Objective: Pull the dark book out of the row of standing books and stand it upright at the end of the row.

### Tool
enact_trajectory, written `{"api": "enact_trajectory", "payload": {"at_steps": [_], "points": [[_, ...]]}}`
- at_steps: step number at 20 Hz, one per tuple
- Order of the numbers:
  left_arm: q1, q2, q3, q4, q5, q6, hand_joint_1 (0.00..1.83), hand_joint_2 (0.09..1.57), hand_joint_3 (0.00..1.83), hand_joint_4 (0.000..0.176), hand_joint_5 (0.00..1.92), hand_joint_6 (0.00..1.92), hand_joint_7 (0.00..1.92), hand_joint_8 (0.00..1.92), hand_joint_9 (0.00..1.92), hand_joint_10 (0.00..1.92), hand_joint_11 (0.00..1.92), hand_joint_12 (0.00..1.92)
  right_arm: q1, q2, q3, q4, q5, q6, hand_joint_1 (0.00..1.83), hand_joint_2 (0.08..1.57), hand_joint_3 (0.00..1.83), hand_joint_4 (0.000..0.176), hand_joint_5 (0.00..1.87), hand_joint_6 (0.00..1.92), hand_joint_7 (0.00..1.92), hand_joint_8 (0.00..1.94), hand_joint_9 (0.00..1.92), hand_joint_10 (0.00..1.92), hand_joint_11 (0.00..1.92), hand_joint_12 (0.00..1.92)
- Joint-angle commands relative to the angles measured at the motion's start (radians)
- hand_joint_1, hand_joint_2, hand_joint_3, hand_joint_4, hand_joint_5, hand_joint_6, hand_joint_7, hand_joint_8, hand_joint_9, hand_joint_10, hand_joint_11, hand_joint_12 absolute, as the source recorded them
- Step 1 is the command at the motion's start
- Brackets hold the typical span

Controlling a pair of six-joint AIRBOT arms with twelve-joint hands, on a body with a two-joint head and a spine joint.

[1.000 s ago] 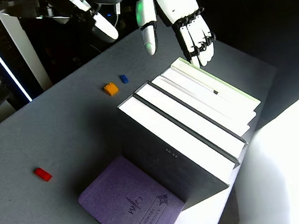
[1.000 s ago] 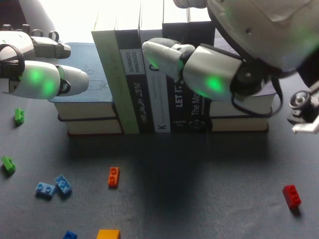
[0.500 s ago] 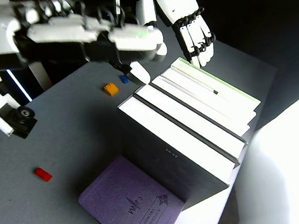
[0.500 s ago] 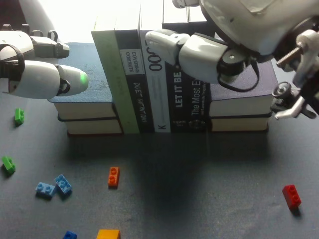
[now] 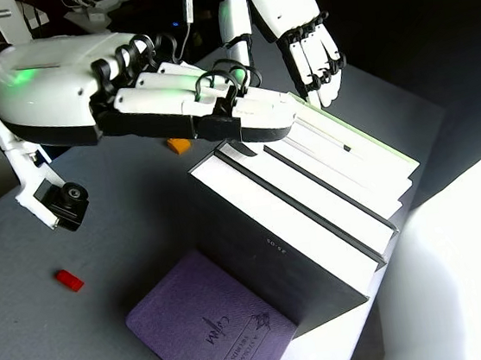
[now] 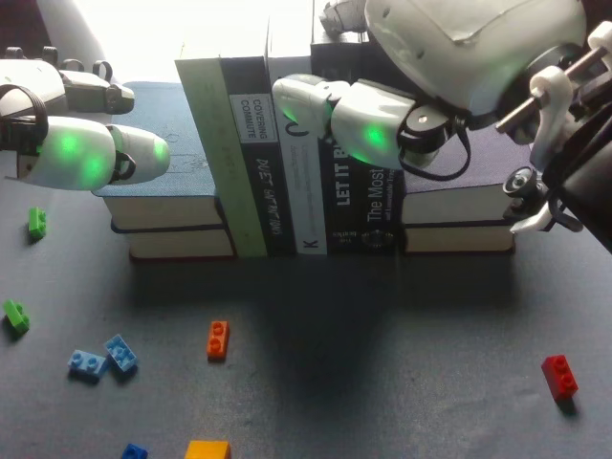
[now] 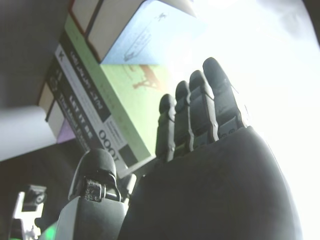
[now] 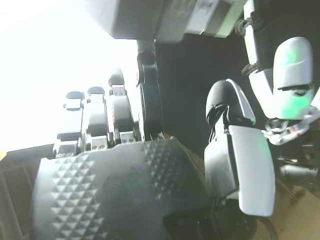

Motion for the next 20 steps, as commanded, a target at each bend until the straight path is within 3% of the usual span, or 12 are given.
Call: {"api": "enact_trajectory", "payload": {"at_steps": [1,3,5,9,12,13,16,18,19,20], "points": [[-0.009,0.013,0.001,0.046,-0.031,0.001,0.0,1.28,0.0,0.038,0.18,0.01,0.17,0.0,0.14,0.01,0.0,0.45,0.003,0.007,-0.001,-0.058,0.073,0.003,0.0,1.2,0.0,0.0,0.8,0.01,0.22,0.0,0.04,0.0,0.02,0.01],[-0.009,0.013,0.001,0.046,-0.031,0.001,0.0,1.29,0.0,0.028,0.18,0.0,0.16,0.0,0.13,0.0,0.0,0.35,-0.008,0.007,-0.008,-0.058,0.071,0.0,0.0,1.2,0.0,0.0,0.79,0.01,0.23,0.0,0.05,0.01,0.01,0.01],[-0.009,0.013,0.001,0.046,-0.031,0.001,0.0,1.29,0.0,0.042,0.19,0.01,0.18,0.0,0.14,0.01,0.0,0.43,-0.009,0.012,-0.029,-0.058,0.071,-0.013,0.0,1.2,0.0,0.0,0.79,0.01,0.21,0.0,0.05,0.01,0.02,0.01],[-0.009,0.013,0.001,0.046,-0.031,0.001,0.0,1.29,0.0,0.028,0.21,0.01,0.19,0.0,0.15,0.0,0.0,0.4,-0.013,0.018,-0.07,-0.058,0.073,-0.034,0.0,1.21,0.0,0.0,0.78,0.0,0.2,0.0,0.05,0.01,0.01,0.02],[-0.009,0.013,0.002,0.046,-0.029,0.001,0.0,1.28,0.0,0.042,0.19,0.0,0.18,0.0,0.14,0.0,0.0,0.42,-0.029,0.037,-0.11,-0.058,0.081,-0.06,0.0,1.21,0.0,0.0,0.79,0.0,0.21,0.0,0.05,0.0,0.01,0.02],[-0.009,0.013,0.002,0.046,-0.028,0.001,0.0,1.29,0.0,0.034,0.19,0.0,0.18,0.0,0.14,0.0,0.0,0.38,-0.036,0.044,-0.126,-0.058,0.083,-0.067,0.0,1.21,0.0,0.0,0.78,0.0,0.21,0.0,0.05,0.0,0.01,0.02],[-0.009,0.013,0.002,0.046,-0.028,0.001,0.0,1.28,0.0,0.041,0.18,0.0,0.17,0.0,0.15,0.0,0.0,0.43,-0.048,0.07,-0.179,-0.022,0.078,-0.096,0.0,1.21,0.0,0.0,0.79,0.0,0.21,0.0,0.06,0.01,0.02,0.03],[-0.009,0.013,0.002,0.046,-0.028,0.001,0.0,1.29,0.0,0.032,0.18,0.0,0.18,0.0,0.15,0.0,0.0,0.44,-0.068,0.085,-0.209,-0.022,0.075,-0.111,0.0,1.21,0.0,0.0,0.78,0.0,0.22,0.0,0.05,0.0,0.02,0.04],[-0.009,0.013,0.002,0.046,-0.028,0.001,0.0,1.29,0.0,0.036,0.17,0.0,0.17,0.0,0.14,0.0,0.0,0.42,-0.081,0.09,-0.224,-0.022,0.074,-0.125,0.0,1.21,0.0,0.0,0.79,0.0,0.22,0.01,0.06,0.01,0.03,0.05],[-0.009,0.013,0.002,0.046,-0.028,0.001,0.0,1.29,0.0,0.027,0.16,0.0,0.16,0.0,0.13,0.0,0.0,0.39,-0.092,0.097,-0.237,-0.022,0.074,-0.137,0.0,1.21,0.0,0.0,0.79,0.0,0.23,0.0,0.08,0.0,0.01,0.13]]}}
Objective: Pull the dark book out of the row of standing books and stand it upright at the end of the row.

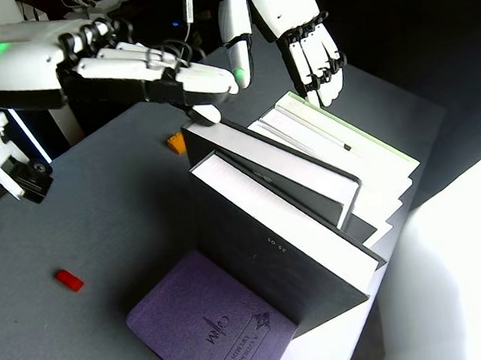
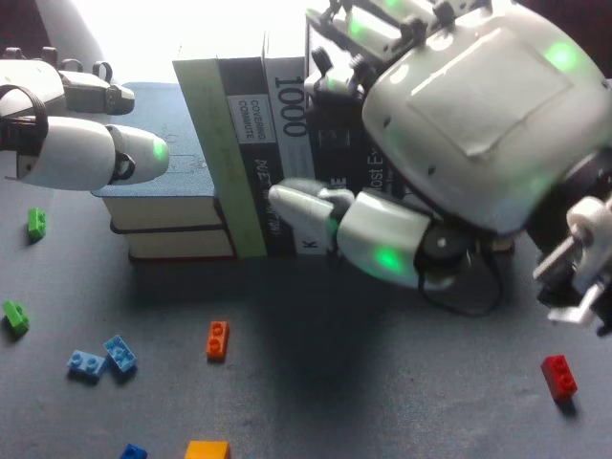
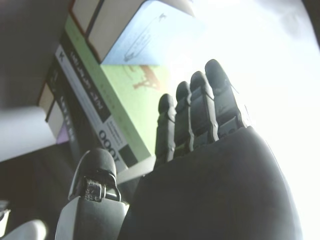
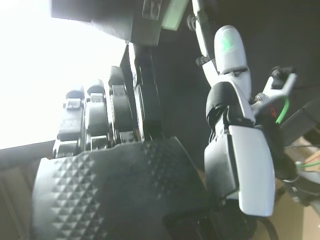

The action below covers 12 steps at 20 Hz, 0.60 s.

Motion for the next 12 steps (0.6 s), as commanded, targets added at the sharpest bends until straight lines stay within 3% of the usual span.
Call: {"api": "enact_trajectory", "payload": {"at_steps": [1,3,4,7,8,12], "points": [[-0.009,0.013,0.002,0.046,-0.031,0.001,0.0,1.29,0.0,0.028,0.17,0.0,0.16,0.0,0.13,0.0,0.0,0.45,-0.01,0.011,-0.016,-0.016,0.015,-0.017,0.0,1.21,0.0,0.0,0.8,0.0,0.25,0.0,0.09,0.0,0.0,0.19],[-0.009,0.013,0.002,0.046,-0.031,0.001,0.0,1.29,0.0,0.042,0.18,0.01,0.17,0.0,0.14,0.0,0.0,0.45,-0.028,0.023,-0.047,-0.016,0.015,-0.044,0.0,1.21,0.0,0.0,0.79,0.0,0.25,0.0,0.09,0.0,0.0,0.17],[-0.009,0.013,0.002,0.046,-0.031,0.001,0.0,1.29,0.0,0.033,0.17,0.0,0.15,0.0,0.13,0.0,0.0,0.41,-0.036,0.029,-0.062,-0.016,0.015,-0.053,0.0,1.21,0.0,0.0,0.78,0.0,0.24,0.0,0.09,0.0,0.0,0.16],[-0.009,0.013,0.002,0.046,-0.031,0.001,0.0,1.29,0.0,0.031,0.18,0.01,0.17,0.0,0.13,0.0,0.0,0.38,-0.06,0.039,-0.095,-0.016,0.007,-0.1,0.0,1.21,0.0,0.0,0.77,0.0,0.23,0.0,0.06,0.0,0.0,0.08],[-0.009,0.013,0.002,0.046,-0.031,0.001,0.0,1.28,0.0,0.041,0.17,0.0,0.17,0.0,0.13,0.0,0.0,0.4,-0.068,0.041,-0.103,-0.016,0.006,-0.113,0.0,1.21,0.0,0.0,0.78,0.0,0.24,0.0,0.08,0.0,0.0,0.16],[-0.009,0.013,0.002,0.046,-0.031,0.001,0.0,1.28,0.0,0.035,0.15,0.0,0.14,0.0,0.11,0.0,0.0,0.39,-0.091,0.046,-0.127,-0.013,0.003,-0.152,0.0,1.21,0.0,0.0,0.78,0.0,0.22,0.0,0.07,0.0,0.0,0.2]]}}
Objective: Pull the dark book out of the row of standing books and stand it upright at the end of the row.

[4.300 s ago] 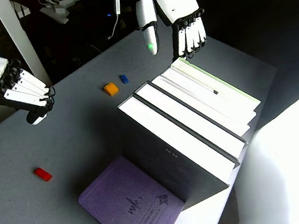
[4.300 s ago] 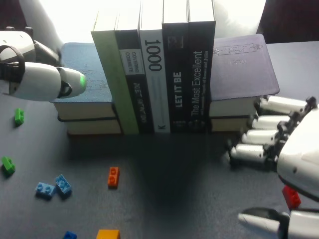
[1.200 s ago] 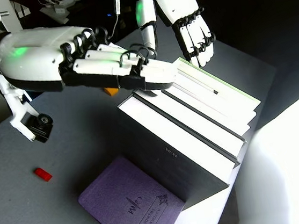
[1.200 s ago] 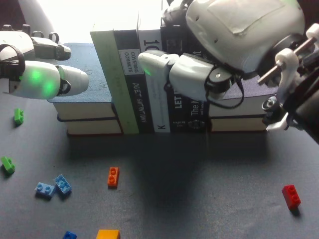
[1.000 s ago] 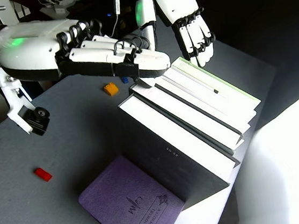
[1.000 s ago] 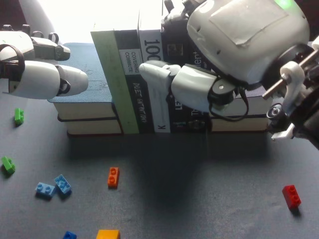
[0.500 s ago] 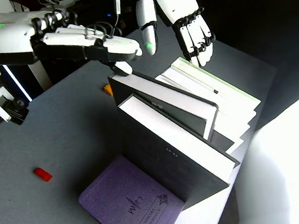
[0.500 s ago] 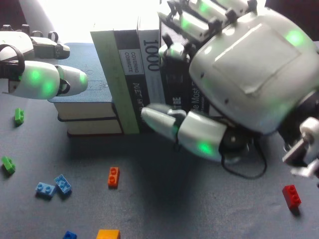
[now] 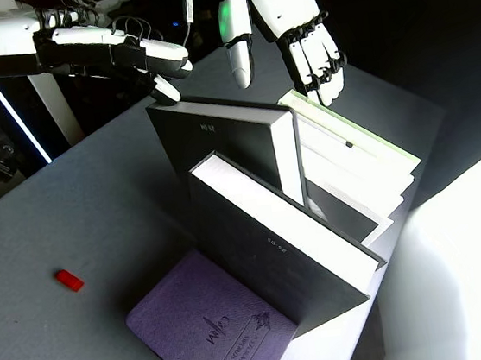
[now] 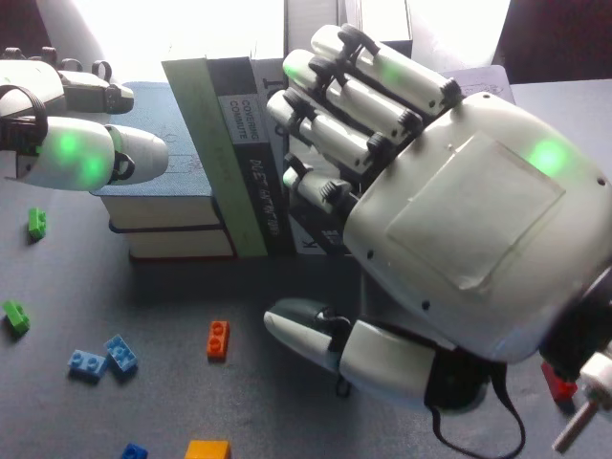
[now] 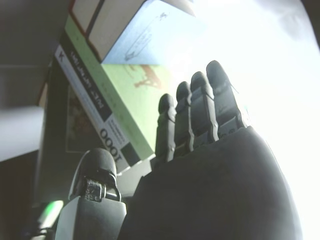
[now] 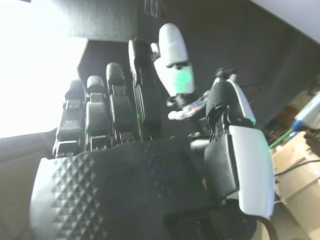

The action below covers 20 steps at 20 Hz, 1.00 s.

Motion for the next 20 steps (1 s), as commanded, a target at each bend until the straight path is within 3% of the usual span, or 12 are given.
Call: {"api": "enact_trajectory", "payload": {"at_steps": [1,4,8,9,12,20], "points": [[-0.009,0.013,0.002,0.046,-0.032,0.001,0.0,1.28,0.0,0.036,0.16,0.0,0.16,0.0,0.13,0.0,0.0,0.4,-0.01,0.008,-0.003,0.016,0.013,-0.026,0.0,1.21,0.0,0.0,0.78,0.0,0.22,0.01,0.07,0.01,0.0,0.15],[-0.009,0.013,0.002,0.046,-0.032,0.001,0.0,1.28,0.0,0.041,0.18,0.01,0.17,0.0,0.14,0.0,0.0,0.4,-0.032,0.011,-0.015,0.024,0.006,-0.057,0.0,1.21,0.0,0.0,0.79,0.0,0.21,0.0,0.07,0.0,0.0,0.17],[-0.009,0.013,0.002,0.046,-0.032,0.001,0.0,1.29,0.0,0.032,0.15,0.0,0.14,0.0,0.1,0.0,0.0,0.31,-0.053,0.013,-0.016,0.084,-0.003,-0.091,0.0,1.21,0.0,0.0,0.8,0.0,0.23,0.0,0.08,0.0,0.0,0.22],[-0.009,0.013,0.002,0.046,-0.032,0.001,0.0,1.29,0.0,0.039,0.17,0.0,0.16,0.01,0.12,0.01,0.0,0.38,-0.067,0.013,-0.016,0.089,-0.003,-0.095,0.0,1.21,0.0,0.0,0.8,0.0,0.23,0.0,0.08,0.0,0.0,0.16],[-0.009,0.013,0.002,0.046,-0.032,0.001,0.0,1.29,0.0,0.035,0.19,0.01,0.18,0.01,0.15,0.01,0.0,0.51,-0.105,0.013,-0.016,0.089,-0.007,-0.099,0.0,1.21,0.0,0.0,0.79,0.0,0.22,0.0,0.07,0.0,0.0,0.13],[-0.009,0.013,0.002,0.046,-0.032,0.001,0.0,1.29,0.0,0.038,0.18,0.01,0.18,0.0,0.14,0.01,0.0,0.43,-0.186,0.013,-0.015,0.089,-0.018,-0.102,0.0,1.21,0.0,0.0,0.81,0.0,0.26,0.01,0.1,0.01,0.0,0.24]]}}
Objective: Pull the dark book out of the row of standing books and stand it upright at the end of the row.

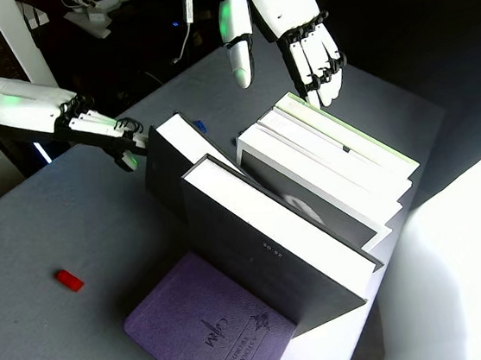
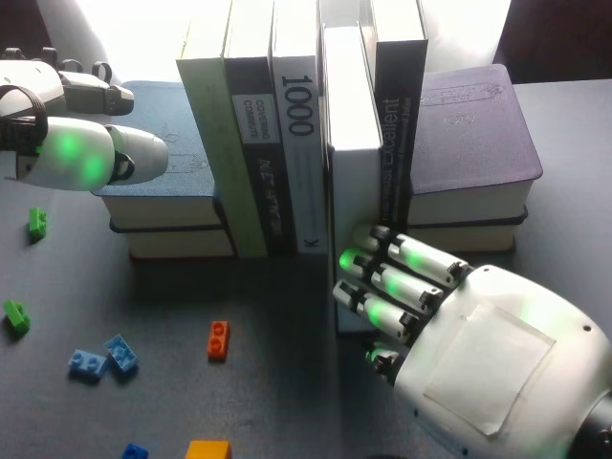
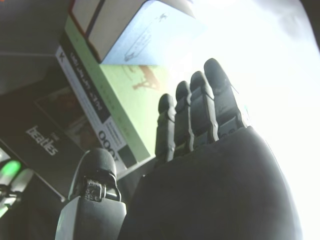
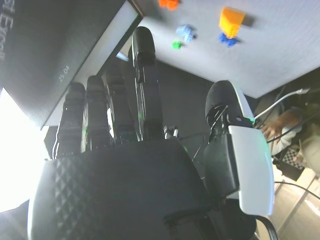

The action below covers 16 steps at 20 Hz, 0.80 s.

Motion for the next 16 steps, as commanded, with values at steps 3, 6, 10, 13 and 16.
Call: {"api": "enact_trajectory", "payload": {"at_steps": [3,6,10,13,16], "points": [[-0.009,0.013,0.002,0.046,-0.032,0.001,0.0,1.29,0.0,0.037,0.18,0.0,0.17,0.0,0.14,0.0,0.0,0.42,-0.013,0.015,-0.022,-0.022,0.074,-0.001,0.0,1.21,0.0,0.0,0.79,0.0,0.25,0.0,0.1,0.0,0.0,0.21],[-0.009,0.013,0.002,0.046,-0.032,0.001,0.0,1.28,0.0,0.029,0.2,0.01,0.19,0.01,0.17,0.01,0.0,0.49,-0.02,0.031,-0.075,0.006,0.087,-0.007,0.0,1.21,0.0,0.0,0.8,0.0,0.26,0.0,0.13,0.01,0.0,0.32],[-0.009,0.013,0.002,0.046,-0.032,0.001,0.0,1.28,0.0,0.038,0.19,0.0,0.19,0.0,0.17,0.0,0.0,0.55,-0.014,0.051,-0.144,0.006,0.121,-0.041,0.0,1.21,0.0,0.0,0.79,0.0,0.27,0.0,0.14,0.0,0.0,0.37],[-0.009,0.013,0.002,0.046,-0.032,0.001,0.0,1.28,0.0,0.038,0.19,0.0,0.19,0.0,0.16,0.0,0.0,0.51,0.014,0.079,-0.181,0.006,0.146,-0.044,0.0,1.21,0.0,0.0,0.77,0.0,0.25,0.0,0.13,0.0,0.0,0.34],[-0.009,0.013,0.002,0.046,-0.032,0.001,0.0,1.29,0.0,0.035,0.2,0.0,0.21,0.01,0.18,0.01,0.0,0.54,0.072,0.119,-0.214,0.045,0.174,-0.069,0.0,1.21,0.0,0.0,0.76,0.0,0.28,0.0,0.17,0.01,0.0,0.45]]}}
